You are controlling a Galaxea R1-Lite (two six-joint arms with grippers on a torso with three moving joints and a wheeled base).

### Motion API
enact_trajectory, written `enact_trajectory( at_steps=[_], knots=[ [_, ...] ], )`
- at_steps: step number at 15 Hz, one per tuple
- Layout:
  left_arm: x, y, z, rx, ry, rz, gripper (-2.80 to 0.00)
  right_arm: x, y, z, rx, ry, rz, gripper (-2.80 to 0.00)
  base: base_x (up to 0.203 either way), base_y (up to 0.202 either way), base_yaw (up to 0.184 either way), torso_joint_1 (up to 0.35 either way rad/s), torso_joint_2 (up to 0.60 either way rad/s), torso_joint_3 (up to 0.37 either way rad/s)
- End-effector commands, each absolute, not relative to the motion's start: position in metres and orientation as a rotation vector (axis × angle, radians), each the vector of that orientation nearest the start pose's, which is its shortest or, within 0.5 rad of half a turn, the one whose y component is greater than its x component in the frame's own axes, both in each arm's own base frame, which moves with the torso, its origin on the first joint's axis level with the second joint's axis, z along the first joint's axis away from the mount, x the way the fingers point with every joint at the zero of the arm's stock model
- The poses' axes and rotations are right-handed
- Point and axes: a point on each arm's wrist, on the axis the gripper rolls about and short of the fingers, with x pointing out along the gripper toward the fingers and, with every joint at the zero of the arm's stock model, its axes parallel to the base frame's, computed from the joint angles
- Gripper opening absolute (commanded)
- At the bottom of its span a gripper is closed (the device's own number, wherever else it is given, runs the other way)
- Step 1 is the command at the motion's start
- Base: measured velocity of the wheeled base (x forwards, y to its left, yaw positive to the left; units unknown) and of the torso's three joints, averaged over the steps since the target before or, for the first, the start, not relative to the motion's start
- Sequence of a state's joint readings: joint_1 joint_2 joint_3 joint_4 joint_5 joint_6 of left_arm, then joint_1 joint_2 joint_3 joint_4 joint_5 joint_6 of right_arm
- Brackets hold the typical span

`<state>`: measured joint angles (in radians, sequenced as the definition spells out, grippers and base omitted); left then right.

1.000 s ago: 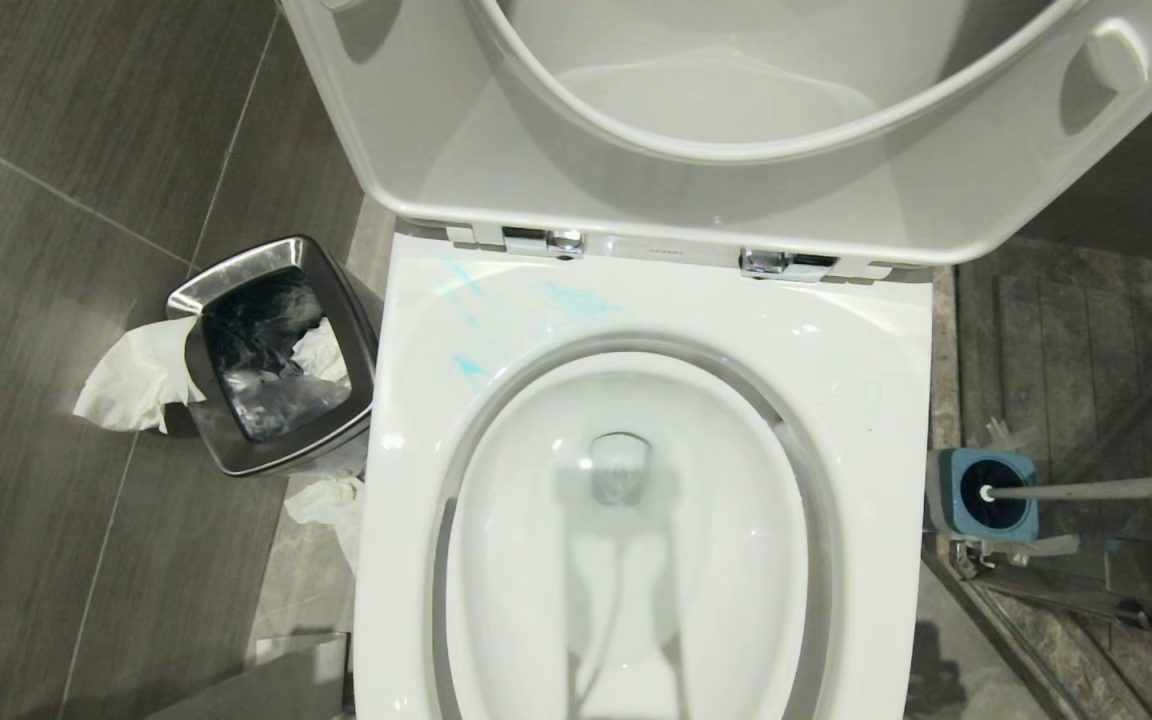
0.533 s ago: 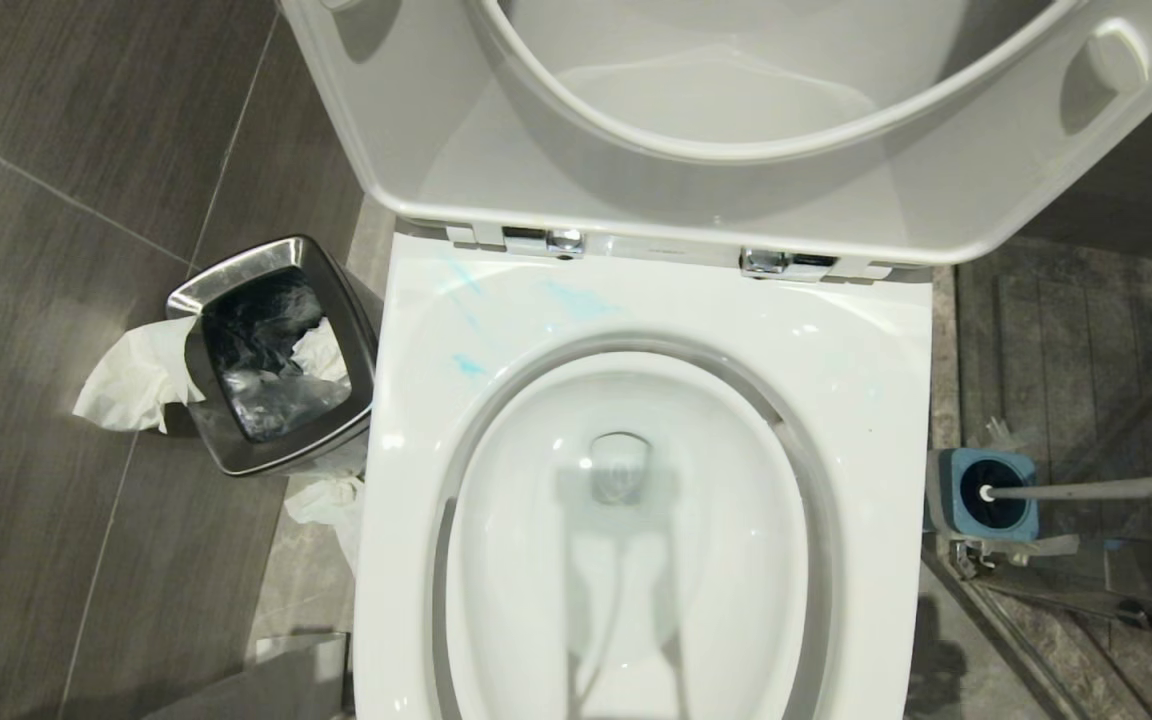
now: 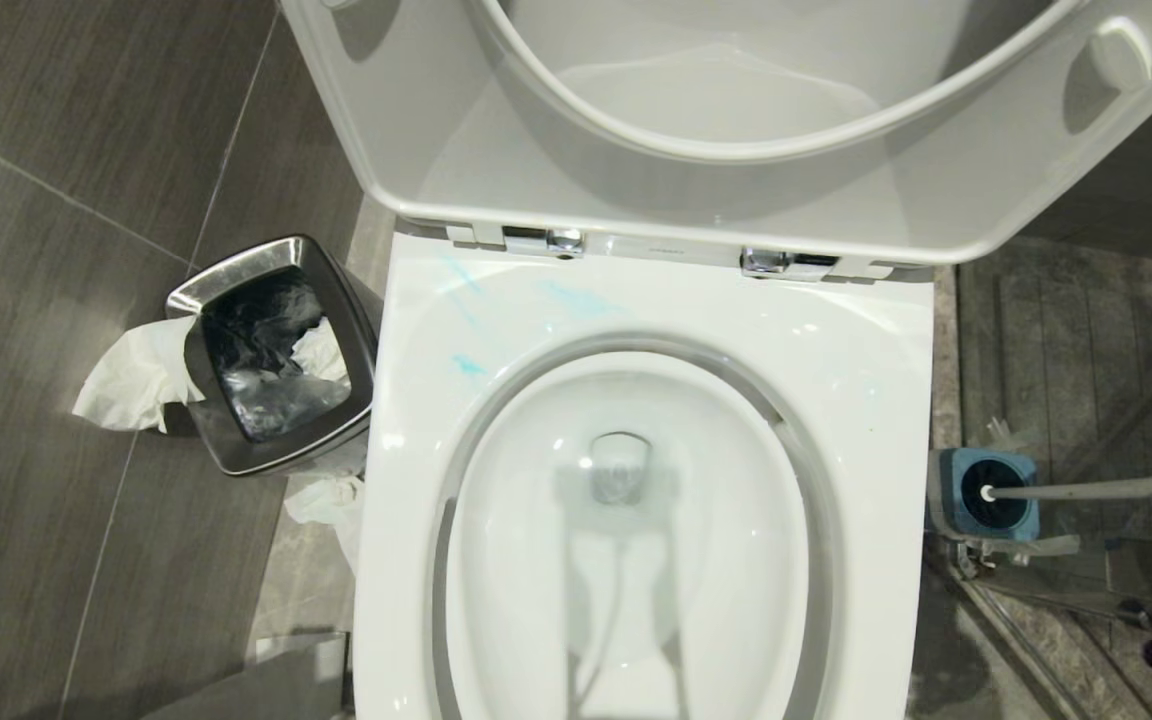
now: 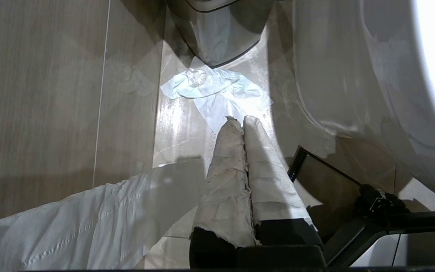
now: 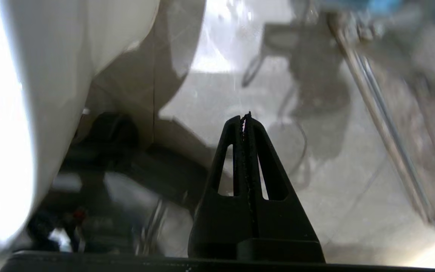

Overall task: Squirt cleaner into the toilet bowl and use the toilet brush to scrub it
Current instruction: Pour in the cleaning agent

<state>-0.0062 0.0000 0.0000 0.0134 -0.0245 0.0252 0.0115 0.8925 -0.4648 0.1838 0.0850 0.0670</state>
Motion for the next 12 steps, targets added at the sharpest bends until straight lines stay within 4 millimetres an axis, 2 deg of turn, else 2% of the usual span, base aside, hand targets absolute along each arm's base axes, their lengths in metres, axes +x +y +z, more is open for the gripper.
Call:
enact_trajectory(
  at_steps=[1,4,6,8,11,12],
  knots=[
    [-0.023,0.0,0.074,0.026,0.016,-0.031,-2.8,0.171,0.004,0.144,0.081,0.652,0.083,-2.8,0.0,0.0,0.0,0.0,0.0,0.0],
    [-0.023,0.0,0.074,0.025,0.016,-0.031,-2.8,0.239,0.005,0.112,0.08,0.446,0.118,-2.8,0.0,0.0,0.0,0.0,0.0,0.0],
    [-0.023,0.0,0.074,0.026,0.016,-0.031,-2.8,0.268,0.006,0.087,0.082,0.329,0.134,-2.8,0.0,0.0,0.0,0.0,0.0,0.0],
    [-0.023,0.0,0.074,0.026,0.016,-0.031,-2.8,0.286,0.006,0.062,0.08,0.277,0.136,-2.8,0.0,0.0,0.0,0.0,0.0,0.0],
    [-0.023,0.0,0.074,0.026,0.016,-0.031,-2.8,0.322,0.006,0.082,0.065,0.058,0.119,-2.8,0.0,0.0,0.0,0.0,0.0,0.0],
    [-0.023,0.0,0.074,0.025,0.016,-0.031,-2.8,0.329,0.006,0.082,0.063,0.041,0.109,-2.8,0.0,0.0,0.0,-0.001,-0.04,0.003]
  ],
)
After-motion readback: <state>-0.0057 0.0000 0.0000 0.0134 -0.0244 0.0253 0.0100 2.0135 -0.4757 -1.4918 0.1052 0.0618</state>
